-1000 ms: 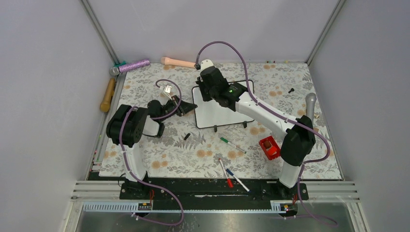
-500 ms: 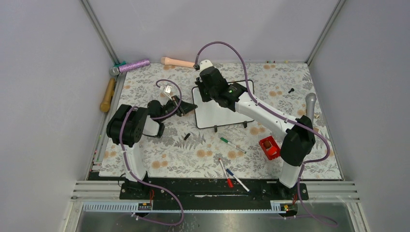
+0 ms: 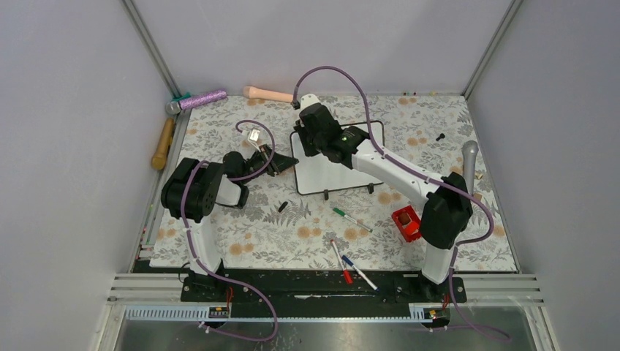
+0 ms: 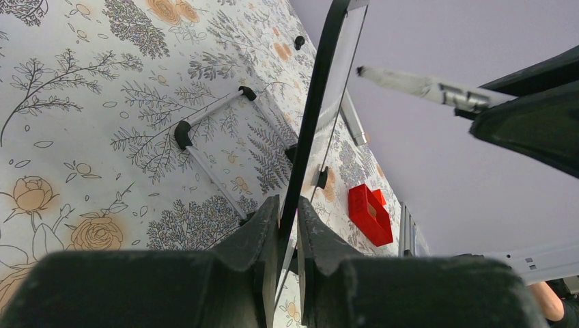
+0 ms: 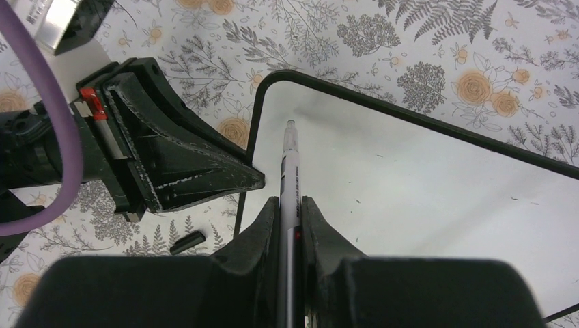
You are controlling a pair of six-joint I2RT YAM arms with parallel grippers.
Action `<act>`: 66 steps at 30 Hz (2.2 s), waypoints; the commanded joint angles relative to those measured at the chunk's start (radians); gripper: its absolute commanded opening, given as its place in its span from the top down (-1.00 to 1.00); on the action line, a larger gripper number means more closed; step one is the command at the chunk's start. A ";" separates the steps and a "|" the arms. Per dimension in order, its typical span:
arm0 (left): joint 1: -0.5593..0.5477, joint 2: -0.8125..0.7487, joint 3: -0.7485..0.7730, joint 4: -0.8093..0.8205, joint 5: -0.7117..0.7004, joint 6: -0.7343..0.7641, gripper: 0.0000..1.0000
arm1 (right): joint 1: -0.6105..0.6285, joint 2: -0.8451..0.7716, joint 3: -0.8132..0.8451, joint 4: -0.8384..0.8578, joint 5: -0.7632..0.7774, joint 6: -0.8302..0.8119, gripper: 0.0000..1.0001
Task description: Write a sentence on the whiteboard
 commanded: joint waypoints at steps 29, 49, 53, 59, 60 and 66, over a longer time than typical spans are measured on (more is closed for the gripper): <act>-0.001 0.007 0.014 0.068 0.017 0.009 0.88 | 0.013 0.067 0.128 -0.037 0.044 -0.022 1.00; -0.001 0.002 0.014 0.071 0.022 0.011 0.90 | 0.012 0.064 0.104 -0.050 0.053 -0.022 1.00; -0.001 -0.002 0.012 0.071 0.022 0.012 0.90 | 0.014 0.058 0.089 -0.049 0.045 -0.016 1.00; -0.001 -0.007 0.010 0.071 0.022 0.012 0.91 | 0.013 0.043 0.056 -0.049 0.041 -0.010 1.00; -0.001 -0.008 0.010 0.071 0.022 0.012 0.91 | 0.013 0.040 0.051 -0.049 0.041 -0.009 1.00; -0.001 -0.012 0.008 0.072 0.023 0.013 0.91 | 0.014 0.021 0.016 -0.049 0.033 -0.001 1.00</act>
